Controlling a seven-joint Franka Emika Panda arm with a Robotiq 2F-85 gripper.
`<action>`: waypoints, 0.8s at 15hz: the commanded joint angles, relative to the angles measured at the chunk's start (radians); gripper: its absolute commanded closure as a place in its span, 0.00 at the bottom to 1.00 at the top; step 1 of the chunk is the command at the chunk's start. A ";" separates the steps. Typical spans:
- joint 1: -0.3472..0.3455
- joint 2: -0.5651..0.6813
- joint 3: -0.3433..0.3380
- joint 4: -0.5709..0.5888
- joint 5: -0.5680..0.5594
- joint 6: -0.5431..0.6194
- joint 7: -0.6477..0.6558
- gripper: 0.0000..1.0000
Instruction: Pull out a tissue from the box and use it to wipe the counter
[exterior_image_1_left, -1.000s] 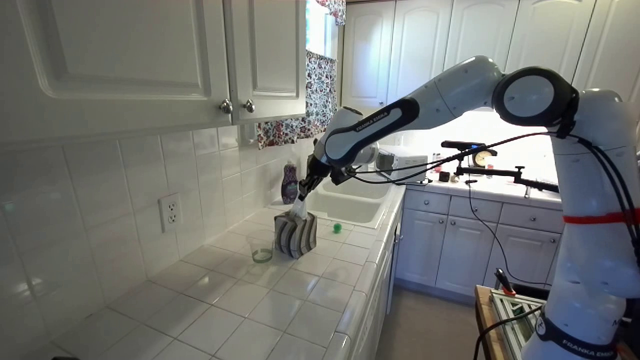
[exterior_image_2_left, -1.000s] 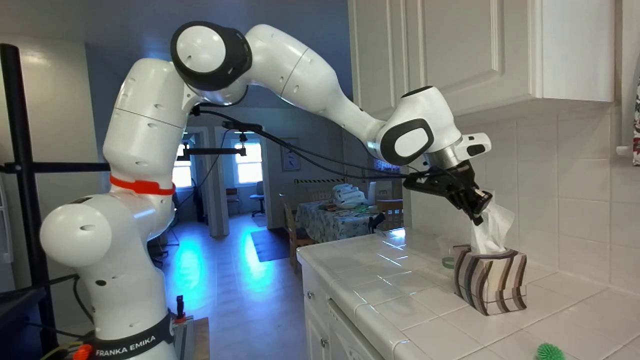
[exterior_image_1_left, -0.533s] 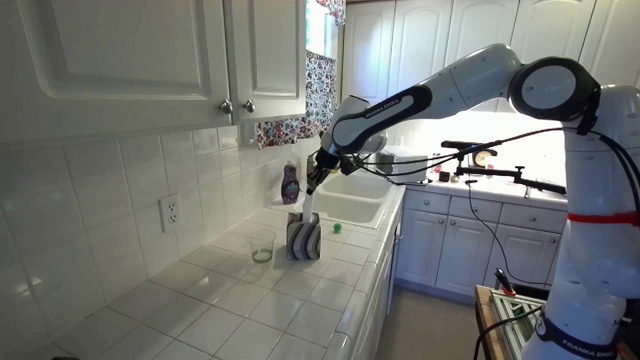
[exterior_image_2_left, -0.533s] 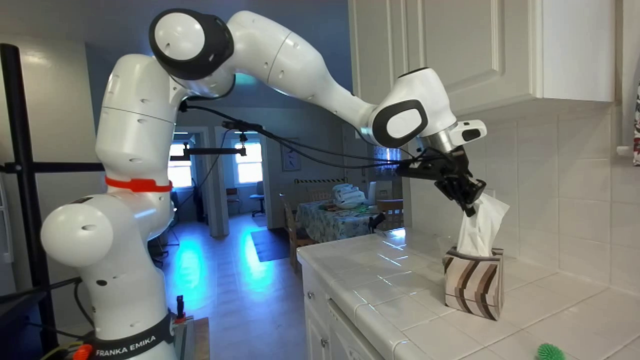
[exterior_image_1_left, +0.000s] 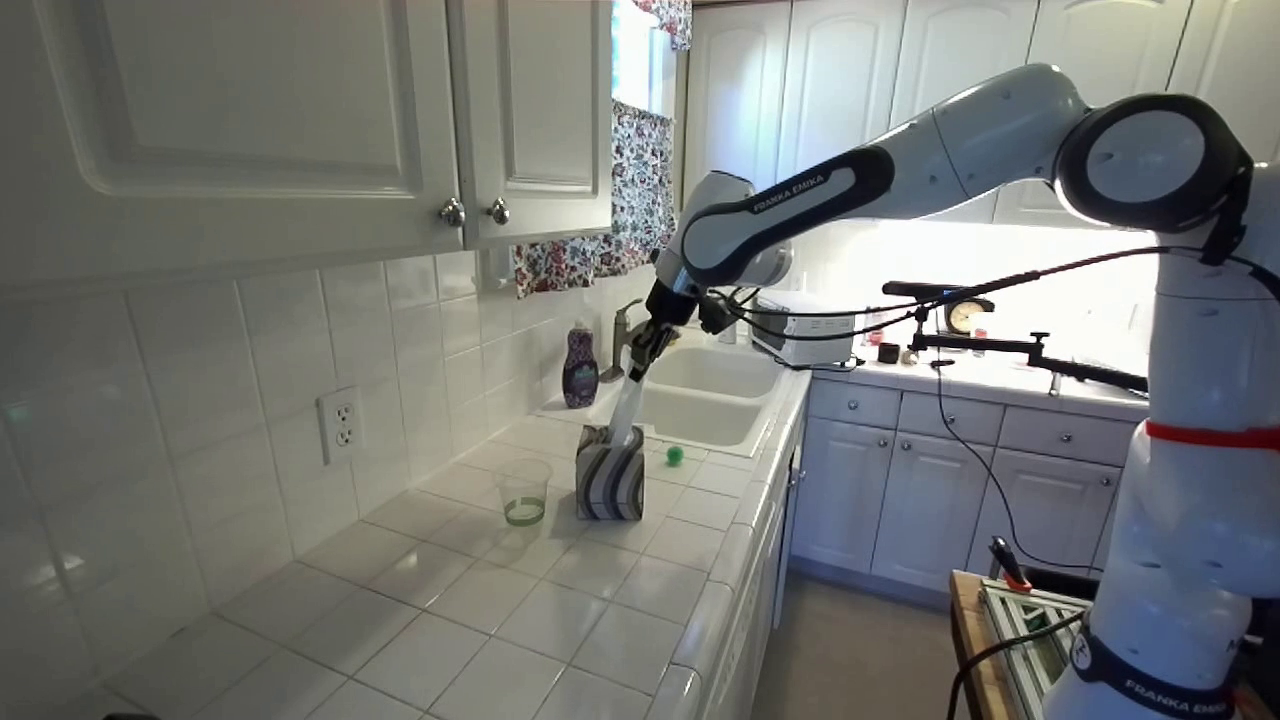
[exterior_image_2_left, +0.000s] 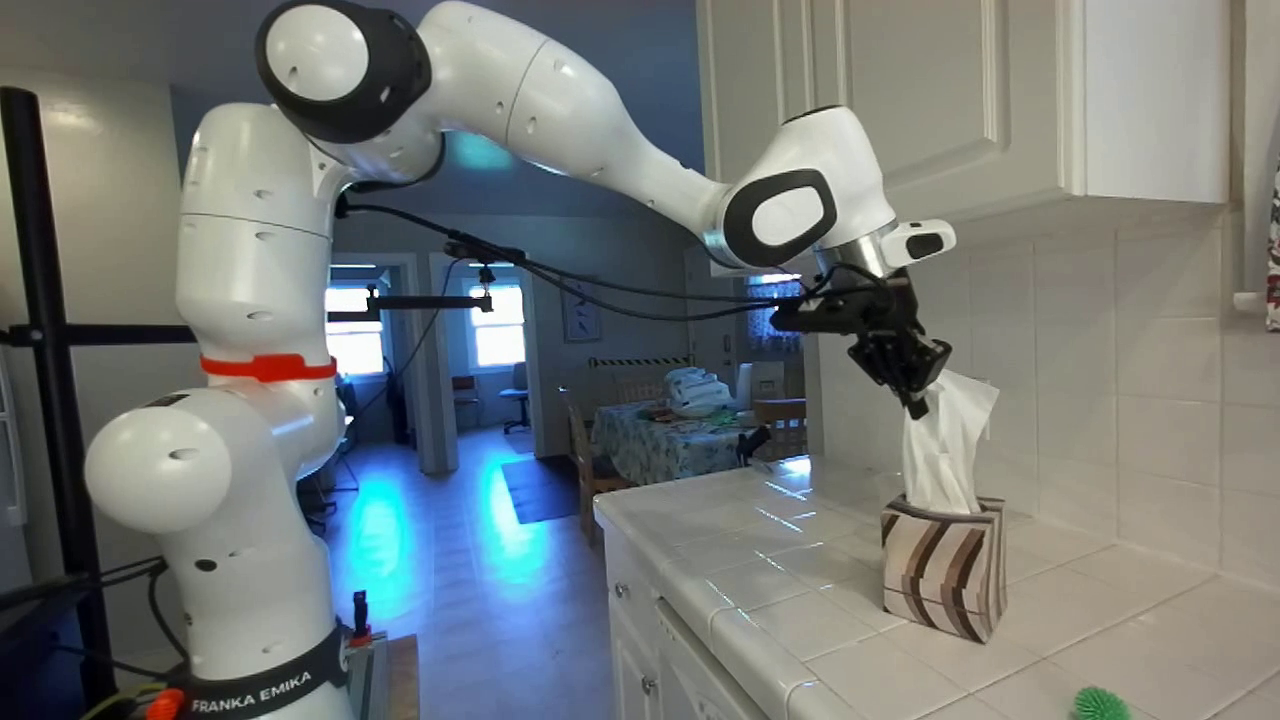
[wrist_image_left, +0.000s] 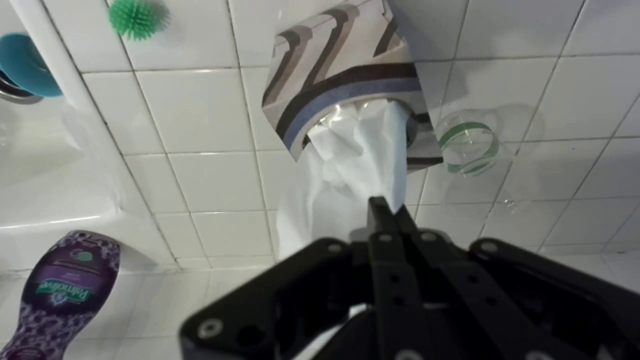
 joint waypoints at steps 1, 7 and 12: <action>0.028 -0.079 -0.024 -0.054 0.020 -0.082 -0.083 1.00; 0.066 -0.128 -0.046 -0.086 0.009 0.011 -0.046 1.00; 0.085 -0.156 -0.054 -0.093 0.024 0.050 -0.065 1.00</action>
